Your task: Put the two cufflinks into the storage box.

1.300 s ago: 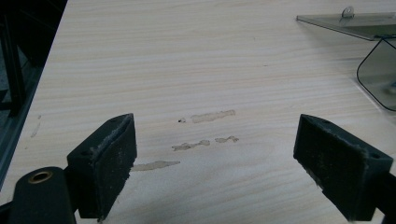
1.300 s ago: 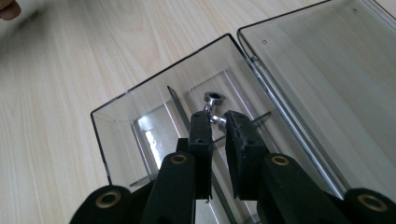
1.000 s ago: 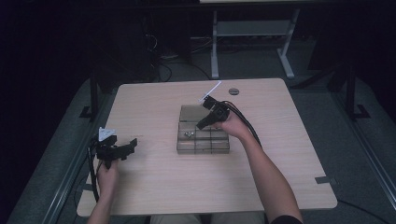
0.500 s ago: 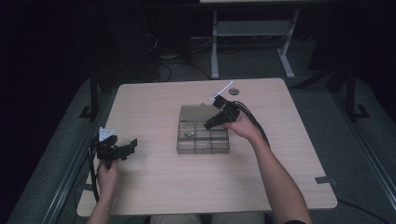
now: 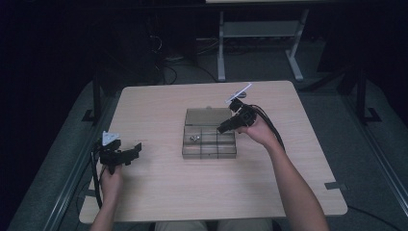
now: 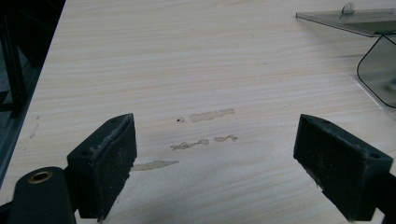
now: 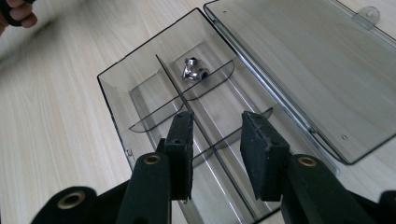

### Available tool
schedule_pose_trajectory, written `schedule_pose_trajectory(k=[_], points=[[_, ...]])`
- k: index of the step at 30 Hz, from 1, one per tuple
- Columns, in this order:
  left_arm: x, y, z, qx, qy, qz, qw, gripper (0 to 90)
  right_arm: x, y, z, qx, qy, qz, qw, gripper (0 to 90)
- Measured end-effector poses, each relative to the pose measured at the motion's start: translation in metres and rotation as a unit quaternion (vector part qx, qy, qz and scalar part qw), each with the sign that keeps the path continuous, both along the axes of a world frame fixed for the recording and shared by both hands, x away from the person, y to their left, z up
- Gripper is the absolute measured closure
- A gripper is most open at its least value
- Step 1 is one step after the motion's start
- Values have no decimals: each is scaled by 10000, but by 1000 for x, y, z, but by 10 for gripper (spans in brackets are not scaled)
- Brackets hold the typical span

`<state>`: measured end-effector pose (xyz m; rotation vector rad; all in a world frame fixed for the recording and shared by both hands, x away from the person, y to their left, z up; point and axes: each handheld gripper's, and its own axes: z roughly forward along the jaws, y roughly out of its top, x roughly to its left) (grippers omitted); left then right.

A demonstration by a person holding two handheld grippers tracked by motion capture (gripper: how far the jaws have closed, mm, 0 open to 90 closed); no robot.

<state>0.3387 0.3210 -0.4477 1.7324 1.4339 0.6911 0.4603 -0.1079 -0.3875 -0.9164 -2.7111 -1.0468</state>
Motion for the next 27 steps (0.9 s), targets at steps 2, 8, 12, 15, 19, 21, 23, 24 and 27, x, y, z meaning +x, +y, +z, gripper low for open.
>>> schedule_pose_trajectory(k=[2, 8, 12, 15, 19, 21, 23, 24, 27], points=[[0, 0, 0, -7, 1, 0, 10000, 128, -1, -4, 0, 22, -11, -21, 10000, 630], [0, 0, 0, -10, 3, 3, 10000, 128, -5, -15, 2, 82, -3, -129, 9999, 606], [0, -1, 0, 0, -5, 3, 10000, 128, -8, -21, 2, 107, -10, -154, 9998, 598], [0, 0, 0, 26, 15, -6, 10000, 128, -9, -23, 1, 104, -15, -169, 9998, 592], [0, -1, 0, 18, 0, -1, 10000, 128, -12, -30, 0, 113, -13, -233, 9997, 580], [0, 0, -1, 21, 5, -6, 10000, 128, -14, -34, -1, 130, -6, -257, 9996, 575], [0, 0, 0, 17, 10, 8, 10000, 128, -15, -36, -2, 119, -3, -266, 9996, 571], [0, 0, 0, 17, 11, 6, 10000, 128, -16, -37, -2, 109, 11, -275, 9996, 571], [0, 0, 0, 32, 16, -4, 10000, 128, -18, -42, -3, 133, -1, -294, 9995, 565]])
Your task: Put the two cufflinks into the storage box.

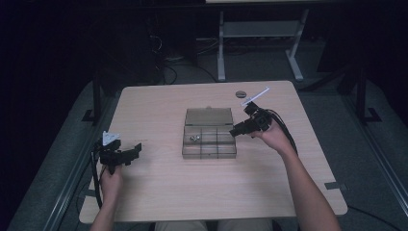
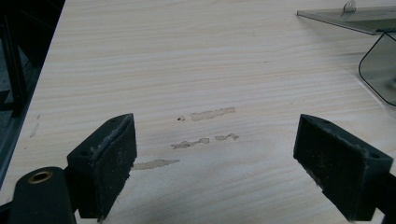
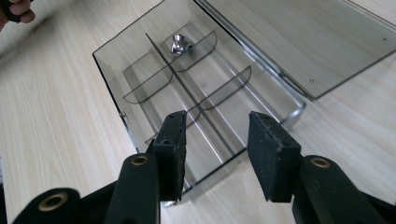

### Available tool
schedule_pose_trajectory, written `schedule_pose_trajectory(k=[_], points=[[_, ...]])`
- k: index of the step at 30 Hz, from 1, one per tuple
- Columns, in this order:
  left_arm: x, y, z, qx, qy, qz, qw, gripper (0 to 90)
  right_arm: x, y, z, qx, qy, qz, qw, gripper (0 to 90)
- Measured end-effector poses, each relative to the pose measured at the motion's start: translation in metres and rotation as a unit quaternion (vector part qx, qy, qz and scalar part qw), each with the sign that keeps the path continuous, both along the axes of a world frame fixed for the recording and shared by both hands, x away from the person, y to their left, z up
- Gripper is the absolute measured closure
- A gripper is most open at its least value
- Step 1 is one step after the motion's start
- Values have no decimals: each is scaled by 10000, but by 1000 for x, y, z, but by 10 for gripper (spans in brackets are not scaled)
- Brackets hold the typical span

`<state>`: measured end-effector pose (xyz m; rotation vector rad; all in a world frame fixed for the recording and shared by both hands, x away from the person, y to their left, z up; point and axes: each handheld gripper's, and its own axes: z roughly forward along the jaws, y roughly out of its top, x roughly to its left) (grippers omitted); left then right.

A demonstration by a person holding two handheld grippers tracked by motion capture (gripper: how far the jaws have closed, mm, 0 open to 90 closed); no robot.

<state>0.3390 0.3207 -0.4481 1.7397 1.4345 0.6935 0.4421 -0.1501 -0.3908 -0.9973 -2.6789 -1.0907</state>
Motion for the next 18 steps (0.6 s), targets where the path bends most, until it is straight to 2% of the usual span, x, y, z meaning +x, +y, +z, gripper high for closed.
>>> schedule_pose_trajectory(k=[9, 18], points=[[0, -2, 0, 15, -15, -31, 10000, 128, -9, -19, -2, 26, -51, -142, 9999, 544], [0, -3, 0, 22, -14, -31, 10000, 128, -20, -35, -5, 75, 7, -241, 9997, 524]])
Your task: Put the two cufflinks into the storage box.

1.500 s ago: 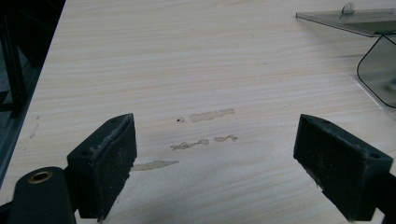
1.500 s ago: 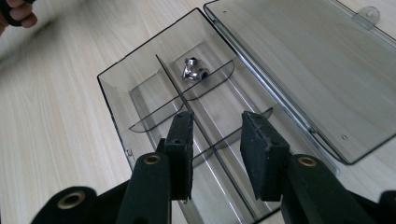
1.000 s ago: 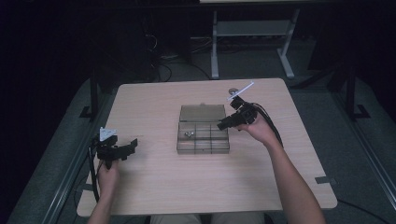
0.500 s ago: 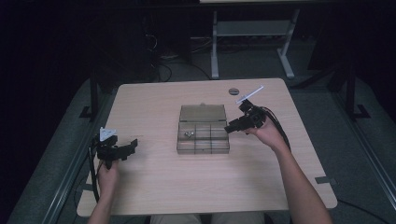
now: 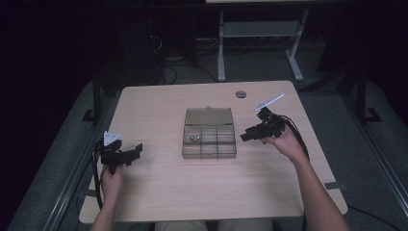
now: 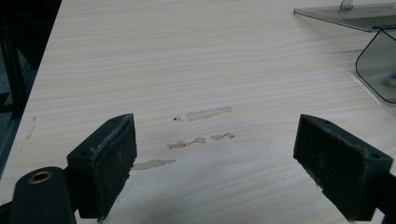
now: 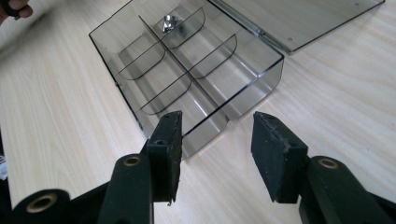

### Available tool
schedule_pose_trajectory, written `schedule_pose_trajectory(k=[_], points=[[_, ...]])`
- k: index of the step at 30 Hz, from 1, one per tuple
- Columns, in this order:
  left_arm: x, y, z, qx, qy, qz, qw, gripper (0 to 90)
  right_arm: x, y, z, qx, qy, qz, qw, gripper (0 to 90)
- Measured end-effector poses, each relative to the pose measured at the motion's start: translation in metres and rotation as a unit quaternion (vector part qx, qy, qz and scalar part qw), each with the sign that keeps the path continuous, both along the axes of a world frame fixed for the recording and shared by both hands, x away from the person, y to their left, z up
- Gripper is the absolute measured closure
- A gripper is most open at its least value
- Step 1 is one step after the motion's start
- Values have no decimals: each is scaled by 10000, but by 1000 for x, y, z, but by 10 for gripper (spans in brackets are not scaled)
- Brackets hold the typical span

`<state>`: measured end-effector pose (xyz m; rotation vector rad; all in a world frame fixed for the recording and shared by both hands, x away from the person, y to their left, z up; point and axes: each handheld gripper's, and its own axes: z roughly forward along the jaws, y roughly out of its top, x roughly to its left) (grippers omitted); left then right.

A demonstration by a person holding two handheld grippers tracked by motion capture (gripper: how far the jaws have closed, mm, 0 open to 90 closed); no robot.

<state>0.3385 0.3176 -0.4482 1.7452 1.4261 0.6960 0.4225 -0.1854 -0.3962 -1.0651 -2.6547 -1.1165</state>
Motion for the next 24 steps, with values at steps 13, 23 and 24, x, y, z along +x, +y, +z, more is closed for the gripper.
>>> schedule_pose_trajectory(k=[13, 23, 24], points=[[0, 0, 0, 11, 2, -1, 10000, 128, -14, -14, -5, -55, 55, -52, 10000, 500], [0, 0, 0, -1, 3, -12, 10000, 128, -23, -27, -12, -88, 83, -125, 9998, 495], [0, 0, 0, 10, 20, -16, 10000, 128, -24, -29, -13, -61, 126, -160, 9998, 495]])
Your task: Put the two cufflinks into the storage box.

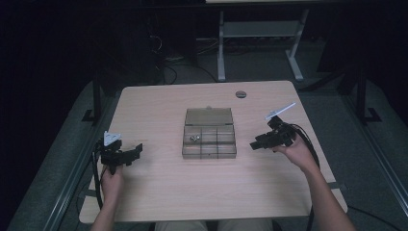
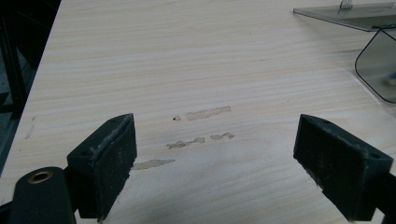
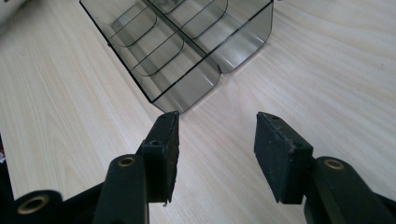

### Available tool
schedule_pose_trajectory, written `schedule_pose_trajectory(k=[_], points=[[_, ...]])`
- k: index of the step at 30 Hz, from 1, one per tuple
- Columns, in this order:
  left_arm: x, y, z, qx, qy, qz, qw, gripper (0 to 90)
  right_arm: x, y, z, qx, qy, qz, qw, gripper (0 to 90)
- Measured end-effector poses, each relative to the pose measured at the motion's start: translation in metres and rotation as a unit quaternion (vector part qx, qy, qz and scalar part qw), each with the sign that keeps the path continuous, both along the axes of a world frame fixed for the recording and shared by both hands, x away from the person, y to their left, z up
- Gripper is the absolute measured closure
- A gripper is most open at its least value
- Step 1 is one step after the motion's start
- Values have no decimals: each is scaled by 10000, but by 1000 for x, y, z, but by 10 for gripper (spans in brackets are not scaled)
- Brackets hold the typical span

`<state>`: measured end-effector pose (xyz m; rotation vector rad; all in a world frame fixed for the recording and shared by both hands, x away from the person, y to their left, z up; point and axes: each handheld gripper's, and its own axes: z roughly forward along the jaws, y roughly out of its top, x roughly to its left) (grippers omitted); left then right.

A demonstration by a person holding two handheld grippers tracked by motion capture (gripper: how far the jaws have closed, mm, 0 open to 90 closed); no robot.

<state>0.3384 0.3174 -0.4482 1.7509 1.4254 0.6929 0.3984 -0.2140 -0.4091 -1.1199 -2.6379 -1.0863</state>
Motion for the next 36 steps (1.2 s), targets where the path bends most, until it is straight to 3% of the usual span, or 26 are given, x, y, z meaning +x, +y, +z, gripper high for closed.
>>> schedule_pose_trajectory(k=[25, 36], points=[[-1, -2, 0, 36, -5, -34, 10000, 128, -32, -22, -16, 99, -23, -101, 9999, 489], [-1, -2, 0, 103, 48, -95, 9999, 128, -54, -32, -28, 158, -27, -203, 9997, 482]])
